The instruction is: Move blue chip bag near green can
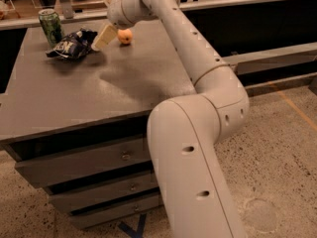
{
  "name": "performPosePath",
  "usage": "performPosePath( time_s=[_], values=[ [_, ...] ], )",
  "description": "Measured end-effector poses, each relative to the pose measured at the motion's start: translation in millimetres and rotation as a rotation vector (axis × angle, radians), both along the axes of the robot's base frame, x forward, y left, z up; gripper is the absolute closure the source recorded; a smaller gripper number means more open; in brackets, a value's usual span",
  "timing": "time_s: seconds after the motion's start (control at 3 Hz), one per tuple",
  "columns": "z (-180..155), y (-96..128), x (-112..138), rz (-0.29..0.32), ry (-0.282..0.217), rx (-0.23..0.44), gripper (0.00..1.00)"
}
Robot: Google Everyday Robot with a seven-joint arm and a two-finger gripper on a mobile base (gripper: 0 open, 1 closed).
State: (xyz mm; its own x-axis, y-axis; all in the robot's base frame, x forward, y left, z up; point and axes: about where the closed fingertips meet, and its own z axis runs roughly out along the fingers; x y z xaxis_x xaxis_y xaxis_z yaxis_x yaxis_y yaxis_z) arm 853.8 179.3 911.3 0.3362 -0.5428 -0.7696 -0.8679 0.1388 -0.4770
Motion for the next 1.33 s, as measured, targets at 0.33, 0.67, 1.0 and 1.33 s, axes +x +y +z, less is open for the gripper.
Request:
performPosePath(
  time_s=[0.33,0.67,1.0,1.33],
  values=[
    [21,-42,2,-0.066,-0.003,0.056,0.00],
    [46,-93,-3,-0.146,-0.027,0.125,0.00],
    [52,-146,-16,-0.246,-0.034,0.145,0.00],
    [53,-146,-16,-0.246,-0.034,0.146,0.00]
  ],
)
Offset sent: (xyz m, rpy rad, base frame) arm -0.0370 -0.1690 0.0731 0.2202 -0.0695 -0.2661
